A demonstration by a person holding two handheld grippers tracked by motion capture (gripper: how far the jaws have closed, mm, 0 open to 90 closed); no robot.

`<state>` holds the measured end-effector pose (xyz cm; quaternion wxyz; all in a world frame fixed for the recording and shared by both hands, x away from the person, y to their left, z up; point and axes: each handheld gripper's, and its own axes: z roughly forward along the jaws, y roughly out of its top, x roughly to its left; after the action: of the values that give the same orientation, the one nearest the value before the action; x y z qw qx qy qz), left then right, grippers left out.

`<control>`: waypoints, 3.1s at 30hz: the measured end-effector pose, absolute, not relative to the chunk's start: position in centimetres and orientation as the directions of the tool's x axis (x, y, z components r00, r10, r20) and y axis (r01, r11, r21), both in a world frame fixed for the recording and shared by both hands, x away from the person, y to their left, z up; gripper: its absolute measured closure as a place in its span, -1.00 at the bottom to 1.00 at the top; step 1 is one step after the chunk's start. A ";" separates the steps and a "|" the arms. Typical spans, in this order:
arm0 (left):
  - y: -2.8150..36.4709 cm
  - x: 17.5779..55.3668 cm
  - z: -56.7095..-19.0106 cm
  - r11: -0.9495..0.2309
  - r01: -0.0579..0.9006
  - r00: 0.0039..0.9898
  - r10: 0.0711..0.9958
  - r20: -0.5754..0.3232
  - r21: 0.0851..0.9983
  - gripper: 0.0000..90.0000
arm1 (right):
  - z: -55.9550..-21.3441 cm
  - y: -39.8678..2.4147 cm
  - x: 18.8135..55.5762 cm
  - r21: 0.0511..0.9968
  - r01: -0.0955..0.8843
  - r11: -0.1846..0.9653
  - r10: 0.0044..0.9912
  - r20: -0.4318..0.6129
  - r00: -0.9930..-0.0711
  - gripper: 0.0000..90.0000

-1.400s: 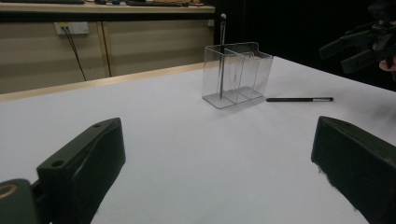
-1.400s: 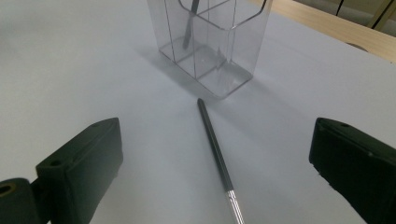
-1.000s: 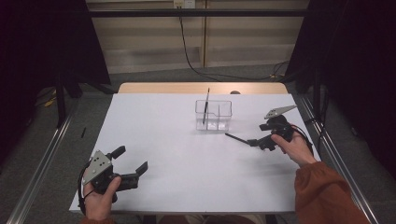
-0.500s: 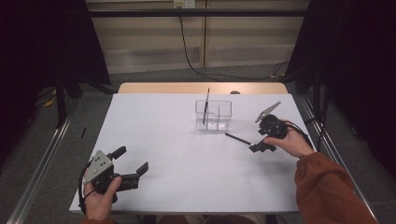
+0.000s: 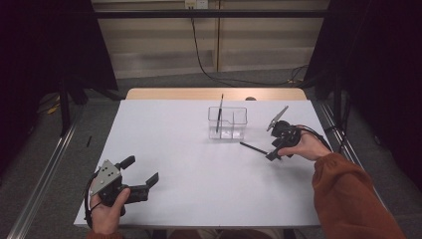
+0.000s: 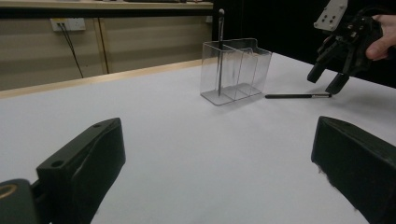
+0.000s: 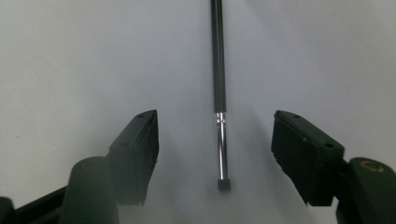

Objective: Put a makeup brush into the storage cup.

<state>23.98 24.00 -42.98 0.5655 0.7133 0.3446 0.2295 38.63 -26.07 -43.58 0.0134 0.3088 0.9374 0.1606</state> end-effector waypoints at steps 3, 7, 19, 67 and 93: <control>24.0 24.0 -43.0 -0.124 0.232 0.658 0.750 -0.062 0.965 -0.94 | -43.9 -26.0 38.8 0.281 0.574 0.770 0.577 0.078 -0.813 -0.04; 23.9 24.0 -43.0 -0.128 0.231 0.660 0.749 -0.058 0.964 -0.94 | -44.4 -25.9 39.0 0.245 0.573 0.782 0.572 0.085 -0.816 0.11; 23.8 24.0 -43.1 -0.139 0.234 0.664 0.746 -0.054 0.962 -0.94 | -45.1 -25.4 39.1 0.196 0.547 0.814 0.548 0.053 -0.835 0.45; 23.7 24.1 -43.0 -0.164 0.234 0.671 0.741 -0.037 0.958 -0.94 | -42.8 -27.0 38.2 0.310 0.601 0.737 0.593 0.132 -0.795 0.88; 24.0 24.2 -42.9 -0.164 0.235 0.666 0.745 -0.036 0.958 -0.94 | -42.3 -27.9 36.1 0.577 0.564 0.591 0.635 0.099 -0.766 0.88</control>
<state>24.22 24.00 -42.90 0.5519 0.7268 0.3372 0.2312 36.12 -27.91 -42.29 0.0589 0.3370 0.8899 0.3018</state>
